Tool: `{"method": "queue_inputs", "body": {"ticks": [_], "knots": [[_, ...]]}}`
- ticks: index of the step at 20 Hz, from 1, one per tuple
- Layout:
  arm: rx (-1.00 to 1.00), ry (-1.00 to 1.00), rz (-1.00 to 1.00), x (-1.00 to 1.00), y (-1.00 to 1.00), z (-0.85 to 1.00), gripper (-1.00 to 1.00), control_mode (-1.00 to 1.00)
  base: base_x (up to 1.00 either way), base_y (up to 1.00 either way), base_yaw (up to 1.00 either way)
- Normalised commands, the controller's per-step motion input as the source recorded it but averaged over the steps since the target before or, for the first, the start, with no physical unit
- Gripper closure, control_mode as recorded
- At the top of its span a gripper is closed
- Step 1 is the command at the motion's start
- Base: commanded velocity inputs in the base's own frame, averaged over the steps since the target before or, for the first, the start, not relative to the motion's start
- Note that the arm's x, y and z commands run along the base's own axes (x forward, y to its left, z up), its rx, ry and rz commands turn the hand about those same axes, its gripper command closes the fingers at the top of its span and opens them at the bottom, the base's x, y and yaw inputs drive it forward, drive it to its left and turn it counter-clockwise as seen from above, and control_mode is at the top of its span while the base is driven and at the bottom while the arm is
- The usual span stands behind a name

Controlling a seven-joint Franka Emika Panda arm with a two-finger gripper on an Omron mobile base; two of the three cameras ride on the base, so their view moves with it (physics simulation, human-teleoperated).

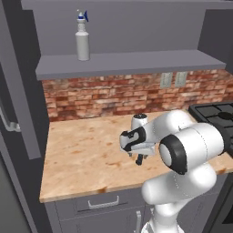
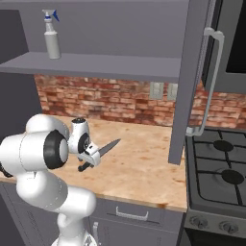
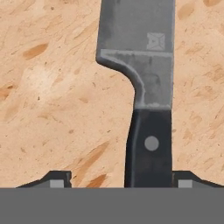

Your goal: Move the cutting board and knife to the sink. Then move spray from the cabinet to the counter.

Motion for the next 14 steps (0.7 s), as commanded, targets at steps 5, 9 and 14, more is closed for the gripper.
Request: {"method": "queue_inputs", "body": {"ticks": [5, 9, 14], "knots": [[0.00, 0.00, -0.05, -0.14, -0.11, -0.37, 1.00, -1.00, 0.00, 0.00, 0.00], [0.00, -0.04, -0.05, -0.22, -0.16, -0.29, 1.00, -1.00, 0.00, 0.00, 0.00], [0.00, -0.01, -0.10, -0.30, -0.10, -0.18, 1.00, -1.00, 0.00, 0.00, 0.00]]}}
